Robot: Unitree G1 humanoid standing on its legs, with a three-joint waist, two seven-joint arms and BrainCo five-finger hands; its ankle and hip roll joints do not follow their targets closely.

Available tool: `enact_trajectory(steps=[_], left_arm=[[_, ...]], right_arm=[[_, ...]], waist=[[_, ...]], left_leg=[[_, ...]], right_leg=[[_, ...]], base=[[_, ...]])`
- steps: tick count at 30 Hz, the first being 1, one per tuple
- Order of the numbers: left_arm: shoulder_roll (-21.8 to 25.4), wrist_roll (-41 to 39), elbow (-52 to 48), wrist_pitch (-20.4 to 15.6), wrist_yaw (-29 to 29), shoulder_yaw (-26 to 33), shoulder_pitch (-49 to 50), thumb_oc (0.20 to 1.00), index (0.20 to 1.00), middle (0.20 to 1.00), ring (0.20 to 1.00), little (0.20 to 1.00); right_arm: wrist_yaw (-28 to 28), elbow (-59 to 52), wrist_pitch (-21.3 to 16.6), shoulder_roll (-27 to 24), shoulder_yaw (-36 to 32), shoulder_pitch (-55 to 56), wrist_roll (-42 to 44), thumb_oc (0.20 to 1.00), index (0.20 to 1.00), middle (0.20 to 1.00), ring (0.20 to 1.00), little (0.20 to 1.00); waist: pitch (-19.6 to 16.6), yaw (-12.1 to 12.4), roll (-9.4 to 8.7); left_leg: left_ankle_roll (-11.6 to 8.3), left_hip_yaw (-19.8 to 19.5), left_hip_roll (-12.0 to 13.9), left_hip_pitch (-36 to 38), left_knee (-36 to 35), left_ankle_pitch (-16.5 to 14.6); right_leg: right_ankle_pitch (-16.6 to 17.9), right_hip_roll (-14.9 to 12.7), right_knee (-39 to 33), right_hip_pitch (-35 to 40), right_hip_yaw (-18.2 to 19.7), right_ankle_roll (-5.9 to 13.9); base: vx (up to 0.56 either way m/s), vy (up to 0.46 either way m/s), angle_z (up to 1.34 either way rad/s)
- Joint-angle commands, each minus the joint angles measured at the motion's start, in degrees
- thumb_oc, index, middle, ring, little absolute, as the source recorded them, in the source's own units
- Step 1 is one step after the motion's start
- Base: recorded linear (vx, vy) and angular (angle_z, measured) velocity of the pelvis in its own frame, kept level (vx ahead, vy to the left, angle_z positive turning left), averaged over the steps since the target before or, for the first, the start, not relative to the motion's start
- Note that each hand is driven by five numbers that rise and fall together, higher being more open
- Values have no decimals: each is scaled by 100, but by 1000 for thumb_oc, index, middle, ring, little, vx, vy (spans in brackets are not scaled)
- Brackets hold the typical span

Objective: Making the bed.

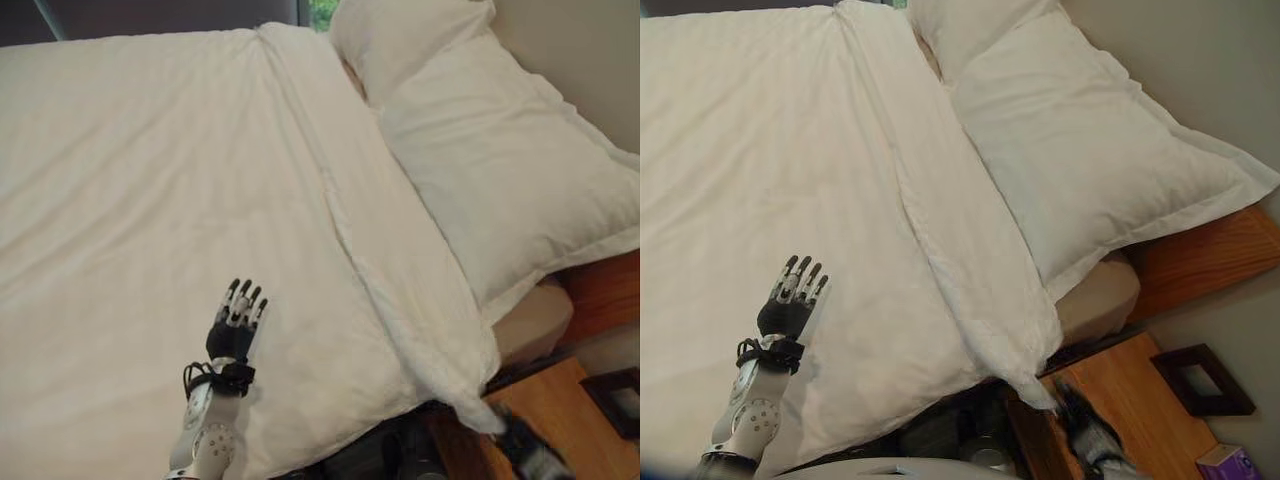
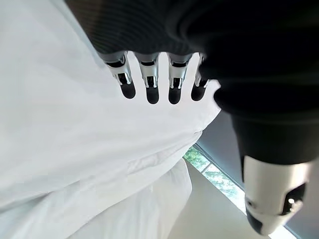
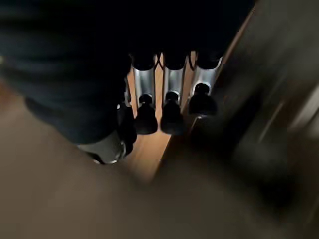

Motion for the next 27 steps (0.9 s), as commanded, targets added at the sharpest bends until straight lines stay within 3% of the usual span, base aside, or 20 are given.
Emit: enact_trajectory(steps=[1,9,15,17,20,23,26,27], left_arm=[[-238,230,-151,-140,-161,193,-82,1000,1000,1000,1000,1000],[-224,240,-146,-106,-134,285,-33,1000,1000,1000,1000,1000],[-164,403,-109,-156,-137,167,-137,1000,1000,1000,1000,1000],[-172,501,-121,-214,-107,69,-188,1000,1000,1000,1000,1000],[-211,602,-139,-308,-15,-28,-288,1000,1000,1000,1000,1000],[-234,633,-264,-341,86,-172,-360,1000,1000,1000,1000,1000],[-277,625,-356,-335,136,-301,-436,1000,1000,1000,1000,1000],[-280,645,-393,-291,150,-419,-458,1000,1000,1000,1000,1000]], right_arm=[[-152,608,54,-182,103,805,-203,200,200,200,200,200],[-116,589,85,4,165,807,-283,200,200,200,200,200],[-318,-64,-275,-8,-142,699,570,200,200,200,200,200],[-470,-885,-699,19,-362,587,1388,200,200,200,200,200],[-708,-2600,-1166,155,-259,549,1603,200,200,200,200,200],[-1165,-4378,-1644,201,-180,387,1564,200,200,200,200,200],[-1405,-5440,-1892,282,-136,254,1423,200,200,200,200,200],[-1460,-6428,-2001,346,-29,237,1201,200,200,200,200,200]], waist=[[-113,-216,247],[-115,-216,83],[-48,-305,-9],[-50,-422,0],[-71,-507,-3],[-138,-506,6],[-199,-482,1],[-223,-472,-18]], left_leg=[[-184,-258,224,288,68,-163],[-121,-290,179,237,68,-149],[-119,-160,158,166,68,-129],[-93,-130,116,243,68,-161],[-72,-148,64,281,68,-138],[-29,-187,37,337,68,-179],[0,-238,18,354,68,-156],[17,-274,15,379,68,-149]], right_leg=[[666,257,2,-682,-141,135],[834,241,2,-789,-78,214],[956,221,2,-904,-150,277],[969,179,17,-837,-118,314],[1000,127,70,-836,-68,318],[989,107,106,-833,-26,330],[994,93,173,-840,-21,314],[975,71,295,-849,-31,305]], base=[[-39,22,4],[-78,24,-3],[-100,44,-9],[-68,88,-10],[-52,59,-7],[-31,37,-5],[-9,14,3],[-40,5,7]])
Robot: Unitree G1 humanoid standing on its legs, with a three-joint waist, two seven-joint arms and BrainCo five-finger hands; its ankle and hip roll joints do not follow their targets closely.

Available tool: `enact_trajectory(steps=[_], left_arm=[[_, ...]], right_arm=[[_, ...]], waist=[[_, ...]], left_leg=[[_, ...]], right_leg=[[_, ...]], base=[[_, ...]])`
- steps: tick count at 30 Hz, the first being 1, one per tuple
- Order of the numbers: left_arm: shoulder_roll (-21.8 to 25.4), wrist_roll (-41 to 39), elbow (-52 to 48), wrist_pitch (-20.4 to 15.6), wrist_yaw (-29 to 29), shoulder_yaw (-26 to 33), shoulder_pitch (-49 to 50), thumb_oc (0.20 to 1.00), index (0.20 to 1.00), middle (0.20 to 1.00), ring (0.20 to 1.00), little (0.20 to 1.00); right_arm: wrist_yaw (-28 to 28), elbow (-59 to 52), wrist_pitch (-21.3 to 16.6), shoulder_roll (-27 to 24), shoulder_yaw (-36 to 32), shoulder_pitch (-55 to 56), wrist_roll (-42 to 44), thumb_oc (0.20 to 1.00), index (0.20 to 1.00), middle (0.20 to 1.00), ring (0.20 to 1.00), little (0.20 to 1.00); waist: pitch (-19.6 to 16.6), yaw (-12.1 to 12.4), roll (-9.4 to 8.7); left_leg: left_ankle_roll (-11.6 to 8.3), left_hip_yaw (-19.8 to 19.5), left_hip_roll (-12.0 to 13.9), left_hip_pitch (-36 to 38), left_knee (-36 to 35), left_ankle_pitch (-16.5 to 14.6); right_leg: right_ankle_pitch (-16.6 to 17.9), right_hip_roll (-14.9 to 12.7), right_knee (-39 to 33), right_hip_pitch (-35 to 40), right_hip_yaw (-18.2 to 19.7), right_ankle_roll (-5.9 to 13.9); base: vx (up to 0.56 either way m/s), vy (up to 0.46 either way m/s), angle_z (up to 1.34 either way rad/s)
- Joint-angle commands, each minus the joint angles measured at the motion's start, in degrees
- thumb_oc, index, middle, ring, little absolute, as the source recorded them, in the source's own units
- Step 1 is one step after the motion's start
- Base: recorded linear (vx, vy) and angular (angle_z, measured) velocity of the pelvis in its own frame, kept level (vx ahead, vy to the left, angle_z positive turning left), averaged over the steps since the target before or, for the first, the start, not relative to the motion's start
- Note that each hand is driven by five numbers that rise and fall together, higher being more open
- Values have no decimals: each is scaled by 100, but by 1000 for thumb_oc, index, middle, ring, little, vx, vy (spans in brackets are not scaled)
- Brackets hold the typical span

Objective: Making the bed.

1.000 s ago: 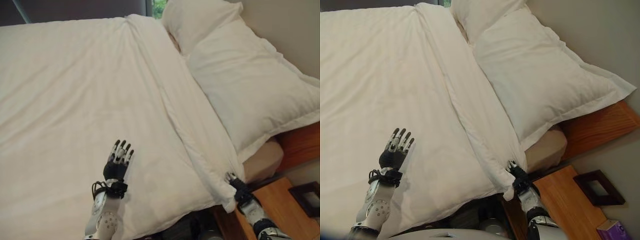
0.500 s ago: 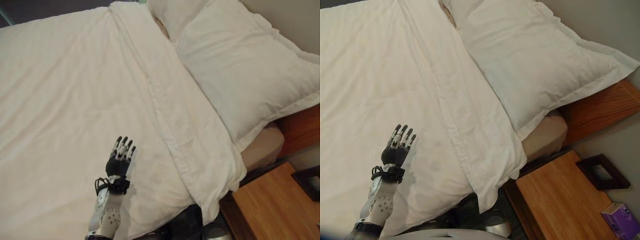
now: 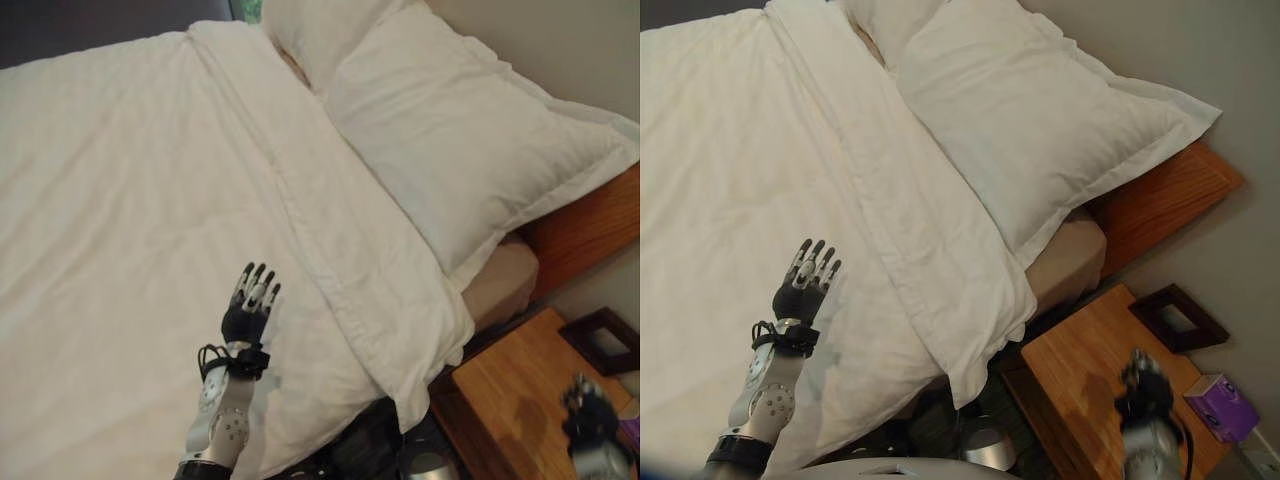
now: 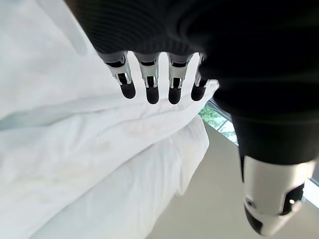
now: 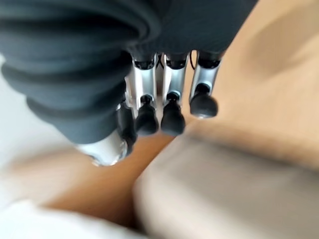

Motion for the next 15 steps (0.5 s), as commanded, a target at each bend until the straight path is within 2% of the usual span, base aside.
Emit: enact_trajectory(steps=[1,2,4,5,8,9,11,14,15], left_arm=[[5,172,-183,-230,19,-98,-52,1000,1000,1000,1000,1000],[30,219,-128,-208,49,-151,-90,1000,1000,1000,1000,1000],[106,346,-22,-165,85,-226,-205,1000,1000,1000,1000,1000],[141,389,60,-159,96,-265,-251,1000,1000,1000,1000,1000],[214,396,78,-101,92,-211,-247,1000,1000,1000,1000,1000],[216,395,78,-100,90,-210,-243,1000,1000,1000,1000,1000],[168,256,91,-74,97,39,8,1000,1000,1000,1000,1000],[150,172,158,-94,146,244,225,1000,1000,1000,1000,1000],[204,251,163,-120,185,314,315,1000,1000,1000,1000,1000]], right_arm=[[-270,-561,-670,-11,36,-137,-295,200,200,200,200,200],[-255,-962,-706,1,91,-151,-366,200,200,200,200,200],[-345,-1384,-673,-63,119,-141,-621,200,200,200,200,200],[-376,-1552,-693,-113,159,-152,-721,200,200,200,200,200],[-378,-1803,-650,-153,289,-232,-768,200,200,200,200,200],[-381,-1810,-646,-149,291,-227,-770,200,200,200,200,200],[-246,-1959,-566,-183,490,-236,-837,200,200,200,200,200],[-97,-2038,-488,-134,791,-257,-702,200,200,200,200,200],[8,-2061,-473,-131,951,-250,-586,200,200,200,200,200]], waist=[[-286,143,-54],[-219,159,-45],[-96,164,30],[-50,183,82],[-129,376,156],[-128,367,146],[-308,677,56],[-504,935,-51],[-524,1027,-100]], left_leg=[[-60,-446,-8,37,68,-189],[-60,-444,39,23,68,-132],[-107,-499,142,-35,68,-16],[-135,-545,195,-47,68,50],[-172,-516,306,-178,68,175],[-173,-523,298,-172,68,173],[-198,-451,288,-216,68,223],[-234,-353,290,-380,68,370],[-252,-343,315,-482,68,459]], right_leg=[[797,-11,412,-1054,-247,272],[769,-10,755,-1171,-408,292],[473,-8,1324,-1267,-718,250],[227,4,1686,-1235,-855,193],[-165,-77,2165,-1079,-1311,-29],[-188,-88,2191,-1082,-1316,-29],[-504,-111,2057,-572,-1724,-106],[-612,77,1707,-167,-1792,-141],[-715,209,1670,-103,-1700,-194]], base=[[-88,7,6],[-119,-9,10],[-155,2,11],[-156,4,14],[-119,-13,44],[-71,-71,9],[-55,-126,-13],[-112,-143,-13],[-161,-173,-9]])
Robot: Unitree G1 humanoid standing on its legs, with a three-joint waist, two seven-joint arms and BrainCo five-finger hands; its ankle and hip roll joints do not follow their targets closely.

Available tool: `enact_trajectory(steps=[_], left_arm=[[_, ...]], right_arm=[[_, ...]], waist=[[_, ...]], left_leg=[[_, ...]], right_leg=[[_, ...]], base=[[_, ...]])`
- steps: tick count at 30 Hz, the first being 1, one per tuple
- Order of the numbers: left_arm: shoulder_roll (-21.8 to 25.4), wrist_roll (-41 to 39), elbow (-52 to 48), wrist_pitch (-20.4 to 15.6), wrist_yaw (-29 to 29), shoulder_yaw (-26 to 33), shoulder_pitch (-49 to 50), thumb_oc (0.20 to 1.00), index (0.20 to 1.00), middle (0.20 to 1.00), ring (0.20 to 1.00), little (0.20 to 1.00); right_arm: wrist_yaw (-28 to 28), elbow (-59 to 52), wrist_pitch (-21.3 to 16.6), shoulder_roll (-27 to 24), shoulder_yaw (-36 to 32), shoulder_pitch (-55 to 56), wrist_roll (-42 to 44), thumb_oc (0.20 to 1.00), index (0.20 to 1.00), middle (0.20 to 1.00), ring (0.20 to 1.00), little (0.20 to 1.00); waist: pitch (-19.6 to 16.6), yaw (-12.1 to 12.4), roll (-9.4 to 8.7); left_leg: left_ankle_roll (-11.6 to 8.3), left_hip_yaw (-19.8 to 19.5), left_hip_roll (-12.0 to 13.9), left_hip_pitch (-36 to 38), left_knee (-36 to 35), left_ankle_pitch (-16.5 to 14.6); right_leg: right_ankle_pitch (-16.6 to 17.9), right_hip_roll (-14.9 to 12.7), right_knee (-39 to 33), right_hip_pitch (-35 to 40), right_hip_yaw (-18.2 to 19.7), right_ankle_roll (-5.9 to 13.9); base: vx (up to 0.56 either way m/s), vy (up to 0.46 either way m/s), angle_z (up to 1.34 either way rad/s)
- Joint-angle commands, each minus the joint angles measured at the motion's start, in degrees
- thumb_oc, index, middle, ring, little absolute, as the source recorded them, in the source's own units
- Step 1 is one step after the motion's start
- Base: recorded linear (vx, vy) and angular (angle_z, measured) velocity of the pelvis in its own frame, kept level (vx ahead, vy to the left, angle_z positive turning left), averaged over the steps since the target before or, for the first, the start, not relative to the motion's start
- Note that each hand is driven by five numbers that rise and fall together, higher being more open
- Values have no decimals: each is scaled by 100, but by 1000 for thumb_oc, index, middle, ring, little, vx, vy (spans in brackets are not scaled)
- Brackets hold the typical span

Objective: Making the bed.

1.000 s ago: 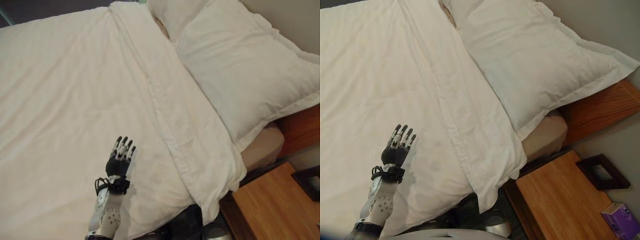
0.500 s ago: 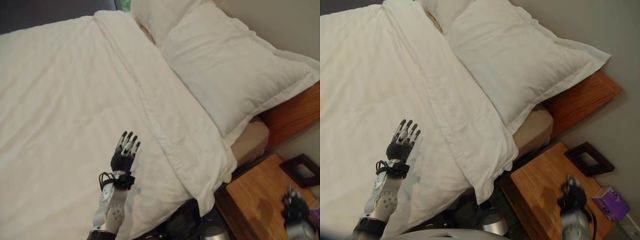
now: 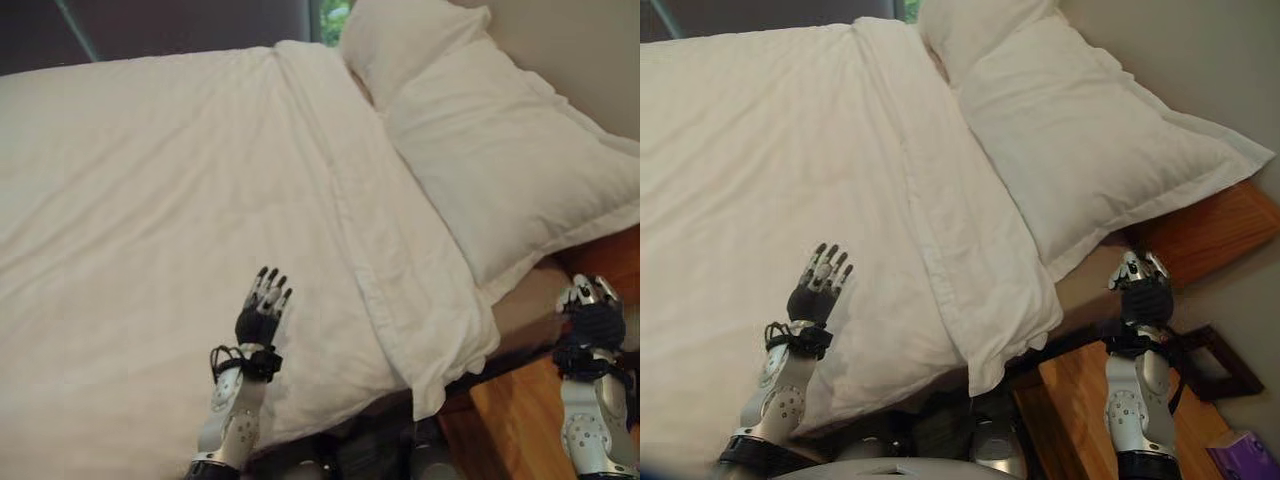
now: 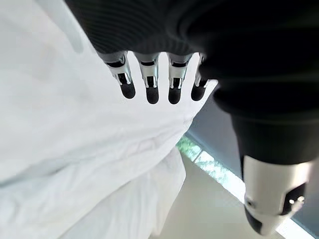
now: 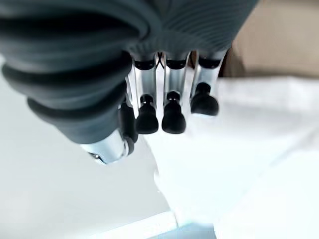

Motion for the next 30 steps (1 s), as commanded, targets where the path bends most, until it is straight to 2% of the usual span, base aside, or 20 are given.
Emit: enact_trajectory(steps=[1,2,3,4,8,9,10,11,12,13,15,16,17,20,21,27,30], left_arm=[[242,48,-31,-167,-8,-7,28,1000,1000,1000,1000,1000],[239,53,34,-162,-33,28,68,1000,1000,1000,1000,1000],[244,57,28,-143,-71,32,109,1000,1000,1000,1000,1000],[233,74,64,-145,-90,2,91,1000,1000,1000,1000,1000],[206,30,53,-120,-187,-99,114,1000,1000,1000,1000,1000],[194,38,91,-119,-207,-170,98,1000,1000,1000,1000,1000],[199,44,98,-114,-198,-282,51,1000,1000,1000,1000,1000],[195,25,69,-88,-220,-315,73,1000,1000,1000,1000,1000],[176,-11,29,-54,-246,-348,127,1000,1000,1000,1000,1000],[140,-67,22,-21,-269,-372,147,1000,1000,1000,1000,1000],[99,-153,-39,54,-299,-493,223,1000,1000,1000,1000,1000],[80,-185,-43,73,-289,-548,243,1000,1000,1000,1000,1000],[86,-176,55,137,-284,-691,238,1000,1000,1000,1000,1000],[97,-151,53,142,-270,-733,257,1000,1000,1000,1000,1000],[155,-203,46,216,-255,-881,266,1000,1000,1000,1000,1000],[213,-332,-93,278,-267,-904,378,1000,1000,1000,1000,1000],[315,-387,-23,247,-255,-852,417,1000,1000,1000,1000,1000]], right_arm=[[358,-175,-100,-82,136,-87,94,200,200,200,200,200],[545,-214,-41,-95,267,-19,187,200,200,200,200,200],[625,-284,1,-162,312,53,232,200,200,200,200,200],[738,-293,36,-236,398,87,296,200,200,200,200,200],[880,-365,83,-384,537,133,324,200,200,200,200,200],[892,-395,73,-451,606,63,306,200,200,200,200,200],[834,-406,58,-517,710,-154,414,200,200,200,200,200],[837,-409,64,-541,832,-364,488,200,200,200,200,200],[840,-403,62,-521,927,-515,559,200,200,200,200,200],[818,-409,44,-499,979,-604,607,200,200,200,200,200],[751,-395,33,-410,1151,-865,752,200,200,200,200,200],[673,-353,28,-341,1229,-986,793,200,200,200,200,200],[532,-109,24,-203,1420,-1296,843,200,200,200,200,200],[511,-13,20,-160,1489,-1389,881,200,200,200,200,200],[394,555,32,134,1866,-1839,1149,200,200,200,200,200],[272,1346,175,632,2225,-2136,1305,200,200,200,200,200],[129,2472,300,968,2213,-2423,1427,200,200,200,200,200]], waist=[[-498,86,-151],[-517,147,-200],[-527,180,-214],[-501,198,-184],[-410,254,-129],[-308,327,-104],[-72,420,-123],[3,456,-176],[17,470,-234],[-34,454,-251],[-123,496,-217],[-196,493,-173],[-332,477,-22],[-368,488,25],[-487,543,99],[-542,682,166],[-504,818,225]], left_leg=[[-468,-208,110,-363,-40,235],[-543,-227,124,-492,-40,364],[-622,-322,137,-562,-40,477],[-724,-445,187,-655,-40,623],[-828,-732,305,-847,-40,834],[-887,-860,335,-891,-39,975],[-865,-1374,201,-1022,509,773],[-789,-1649,95,-1061,973,455],[-722,-1662,71,-998,1212,184],[-659,-1603,84,-940,1296,39],[-550,-1529,73,-624,1295,-255],[-536,-1550,49,-483,1169,-296],[-509,-1591,18,-184,719,-198],[-515,-1589,-8,-51,457,-154],[-528,-1634,-60,125,70,-63],[-510,-1651,-81,248,-13,-69],[-483,-1722,-130,294,-40,-89]], right_leg=[[12,507,82,125,88,-116],[-29,592,-411,293,178,-217],[17,638,-725,412,223,-234],[41,730,-841,462,321,-288],[132,908,-1037,538,295,-363],[168,927,-1057,540,239,-378],[238,832,-951,456,145,-411],[335,728,-926,360,130,-409],[409,631,-941,326,94,-396],[451,570,-978,301,61,-393],[471,546,-1035,324,52,-414],[470,570,-1057,317,35,-419],[457,669,-1072,326,-13,-427],[447,699,-1103,357,-27,-416],[465,721,-1183,377,-36,-415],[492,690,-1285,490,-46,-403],[485,636,-1302,570,-69,-380]], base=[[-183,-222,0],[-162,-221,-9],[-193,-241,-11],[-122,-148,-13],[-169,-216,27],[-276,-175,39],[-389,-220,41],[-368,-166,43],[-202,-88,28],[-96,-49,-5],[-22,-12,-9],[49,40,16],[52,44,15],[56,45,32],[38,52,18],[38,35,-3],[34,42,4]])
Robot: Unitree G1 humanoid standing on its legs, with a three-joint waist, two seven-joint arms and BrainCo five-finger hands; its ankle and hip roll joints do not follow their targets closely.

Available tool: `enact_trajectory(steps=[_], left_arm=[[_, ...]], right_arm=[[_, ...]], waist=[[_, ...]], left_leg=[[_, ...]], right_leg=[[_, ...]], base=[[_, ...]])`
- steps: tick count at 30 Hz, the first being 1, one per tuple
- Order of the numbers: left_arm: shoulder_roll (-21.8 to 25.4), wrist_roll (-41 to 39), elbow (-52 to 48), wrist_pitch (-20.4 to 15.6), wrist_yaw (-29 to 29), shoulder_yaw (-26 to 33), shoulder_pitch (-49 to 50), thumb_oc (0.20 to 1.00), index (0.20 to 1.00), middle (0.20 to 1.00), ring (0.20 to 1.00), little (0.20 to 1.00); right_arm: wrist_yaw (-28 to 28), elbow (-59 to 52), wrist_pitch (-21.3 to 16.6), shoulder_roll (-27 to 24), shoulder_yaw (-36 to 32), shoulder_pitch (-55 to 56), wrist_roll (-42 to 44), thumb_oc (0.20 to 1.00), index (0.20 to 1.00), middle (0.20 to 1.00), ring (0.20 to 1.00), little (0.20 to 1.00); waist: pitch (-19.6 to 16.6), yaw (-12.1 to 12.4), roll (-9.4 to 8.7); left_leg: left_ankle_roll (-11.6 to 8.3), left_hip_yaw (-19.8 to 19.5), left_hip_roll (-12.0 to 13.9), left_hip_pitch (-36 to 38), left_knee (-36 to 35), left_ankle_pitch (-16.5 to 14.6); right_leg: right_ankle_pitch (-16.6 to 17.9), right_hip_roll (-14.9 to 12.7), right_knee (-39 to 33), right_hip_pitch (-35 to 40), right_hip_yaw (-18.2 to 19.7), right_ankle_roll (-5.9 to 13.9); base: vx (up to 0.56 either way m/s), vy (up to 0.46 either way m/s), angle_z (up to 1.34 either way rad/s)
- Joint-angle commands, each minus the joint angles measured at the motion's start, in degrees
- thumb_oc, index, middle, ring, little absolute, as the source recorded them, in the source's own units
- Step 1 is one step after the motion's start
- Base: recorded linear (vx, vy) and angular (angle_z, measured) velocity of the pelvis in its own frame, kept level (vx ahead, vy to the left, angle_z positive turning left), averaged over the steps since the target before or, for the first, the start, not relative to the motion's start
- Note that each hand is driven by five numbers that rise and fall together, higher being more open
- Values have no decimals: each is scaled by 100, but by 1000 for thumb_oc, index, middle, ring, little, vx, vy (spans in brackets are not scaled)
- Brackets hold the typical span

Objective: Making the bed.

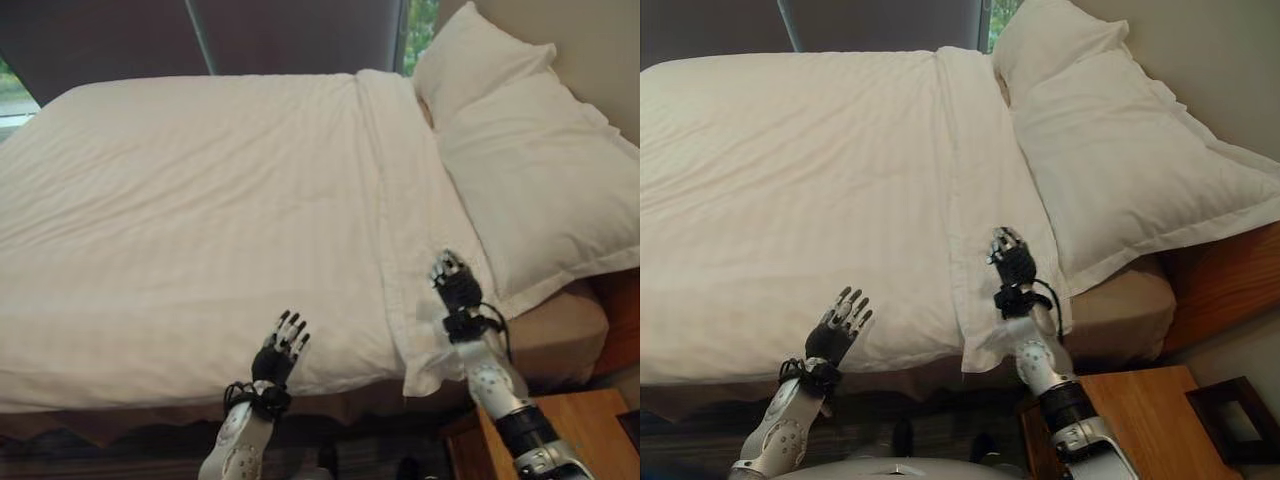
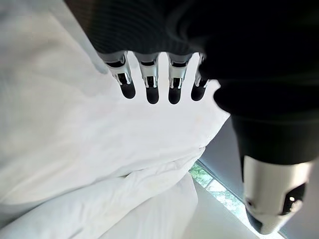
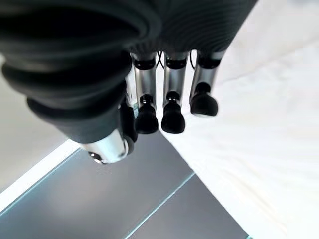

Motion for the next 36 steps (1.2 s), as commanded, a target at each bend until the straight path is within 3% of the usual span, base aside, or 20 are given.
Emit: enact_trajectory(steps=[1,10,18,22,24,30,31,36], left_arm=[[242,-192,-216,-186,-83,96,-102,1000,1000,1000,1000,1000],[302,-304,-202,-256,-20,-142,-188,1000,1000,1000,1000,1000],[312,-406,-205,-345,73,-232,-233,1000,1000,1000,1000,1000],[248,-387,-102,-369,138,-285,-300,1000,1000,1000,1000,1000],[223,-353,-158,-388,174,-231,-348,1000,1000,1000,1000,1000],[203,-168,-245,-447,105,34,-295,1000,1000,1000,1000,1000],[170,-174,-223,-492,38,250,-175,1000,1000,1000,1000,1000],[63,-246,-114,-520,-68,424,-2,1000,1000,1000,1000,1000]], right_arm=[[-163,551,-121,63,-288,-521,322,200,200,200,200,200],[-372,1870,-106,418,-523,-1006,504,200,200,200,200,200],[-420,2524,-159,530,-764,-969,721,200,200,200,200,200],[-341,2737,-64,729,-560,-619,763,200,200,200,200,200],[-176,2875,178,889,-99,-30,577,200,200,200,200,200],[244,2986,599,431,177,1251,-23,200,200,200,200,200],[462,2972,661,78,-213,1802,-74,200,200,200,200,200],[846,3321,675,-305,-1050,2406,-144,200,200,200,200,200]], waist=[[-187,70,-128],[-28,188,118],[115,132,297],[160,58,324],[186,-49,323],[187,-305,242],[152,-427,191],[45,-626,88]], left_leg=[[-58,-249,-192,-124,21,46],[-14,-323,-305,-328,21,85],[10,-314,-354,-419,21,94],[28,-258,-361,-407,21,78],[27,-200,-351,-385,21,62],[9,-105,-331,-365,21,19],[7,-46,-327,-339,21,-7],[5,43,-308,-259,21,-66]], right_leg=[[-466,74,233,111,121,114],[-388,-32,273,-105,81,169],[-337,-95,300,-254,127,212],[-321,-111,335,-282,164,221],[-309,-124,346,-298,206,235],[-332,-133,422,-359,273,256],[-342,-140,439,-355,299,270],[-362,-128,429,-309,381,285]], base=[[-15,36,7],[-18,30,6],[-12,23,-1],[5,30,-7],[8,33,-18],[18,24,-7],[49,14,-12],[56,1,-15]])
